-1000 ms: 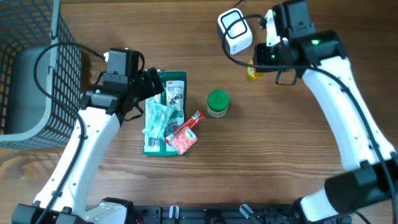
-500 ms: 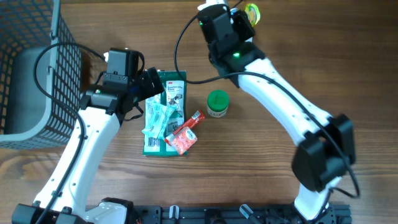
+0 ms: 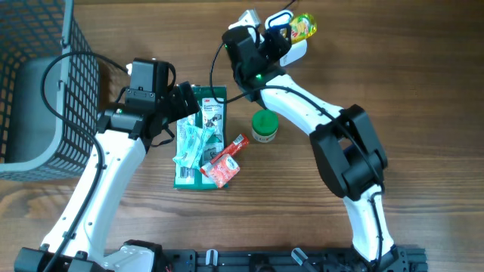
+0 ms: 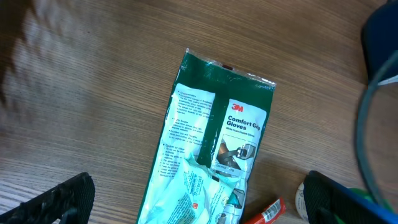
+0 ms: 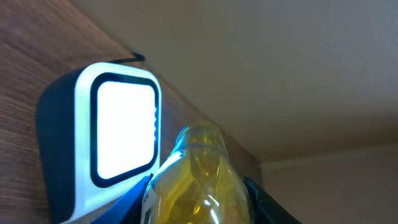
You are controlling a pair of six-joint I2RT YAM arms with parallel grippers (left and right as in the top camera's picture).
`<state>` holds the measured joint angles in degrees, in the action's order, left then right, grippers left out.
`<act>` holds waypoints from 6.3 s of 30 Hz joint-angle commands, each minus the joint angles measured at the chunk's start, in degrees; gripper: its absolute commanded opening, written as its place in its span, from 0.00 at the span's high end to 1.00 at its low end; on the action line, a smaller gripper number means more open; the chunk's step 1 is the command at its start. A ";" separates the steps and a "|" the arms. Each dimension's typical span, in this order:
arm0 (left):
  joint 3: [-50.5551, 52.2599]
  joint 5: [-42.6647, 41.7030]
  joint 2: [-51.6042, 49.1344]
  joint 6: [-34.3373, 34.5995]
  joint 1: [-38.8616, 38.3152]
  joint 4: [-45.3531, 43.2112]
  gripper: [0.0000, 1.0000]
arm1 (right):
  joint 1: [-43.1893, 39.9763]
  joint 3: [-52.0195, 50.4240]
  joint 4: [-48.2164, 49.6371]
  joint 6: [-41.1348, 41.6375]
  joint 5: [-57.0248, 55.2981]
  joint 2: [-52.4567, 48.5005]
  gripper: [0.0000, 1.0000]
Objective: Scan the item barcode
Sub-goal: 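Carry the yellow bottle up to the white scanner and hold it there, then move the bottle to the right side and lower it onto the table, then release the bottle and move the right gripper over the green-lidded jar, then lower the right gripper around the green-lidded jar and close it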
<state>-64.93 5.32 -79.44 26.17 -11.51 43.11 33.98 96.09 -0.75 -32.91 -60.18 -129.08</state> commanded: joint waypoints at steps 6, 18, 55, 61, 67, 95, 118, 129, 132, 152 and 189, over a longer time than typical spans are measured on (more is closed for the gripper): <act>-0.02 0.57 0.11 -0.48 0.28 -0.15 0.00 | 1.01 0.96 1.81 0.15 -1.62 -2.03 0.96; -0.02 0.57 0.11 -0.46 0.28 -0.15 0.00 | 1.11 0.96 1.33 1.16 0.20 -2.84 0.96; 0.00 0.55 0.11 -0.46 0.28 -0.15 0.00 | -24.68 -20.52 -57.70 49.37 41.00 32.94 0.92; -0.02 0.57 0.11 -0.46 0.28 -0.15 0.00 | -28.76 -23.37 -51.52 44.87 50.86 32.92 0.93; -0.02 0.55 0.11 -0.46 0.28 -0.15 0.00 | -35.43 -23.37 -49.66 41.09 60.54 32.92 0.94; -0.02 0.57 0.11 -0.46 0.28 -0.15 0.00 | -37.70 -14.82 -55.60 40.57 63.12 35.60 0.30; -0.02 0.57 0.11 -0.46 0.28 -0.15 0.00 | -7.56 -19.32 -49.83 60.96 68.89 37.62 0.00; -0.02 0.57 0.11 -0.46 0.28 -0.15 0.00 | -0.50 -21.59 -40.35 67.38 59.19 24.02 0.00; -0.02 0.57 0.11 -0.46 0.28 -0.15 0.00 | -0.17 -21.59 -40.50 67.87 58.47 22.67 0.00; 0.00 0.57 0.11 -0.46 0.28 -0.15 0.00 | -0.20 -21.59 -49.33 68.83 55.30 22.64 0.11; -0.02 0.55 0.11 -0.46 0.28 -0.15 0.00 | -0.17 -21.59 -57.42 69.09 53.37 22.56 0.33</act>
<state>-64.90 5.32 -79.44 26.17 -11.51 43.11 33.67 75.24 -54.28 35.99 -7.92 -105.54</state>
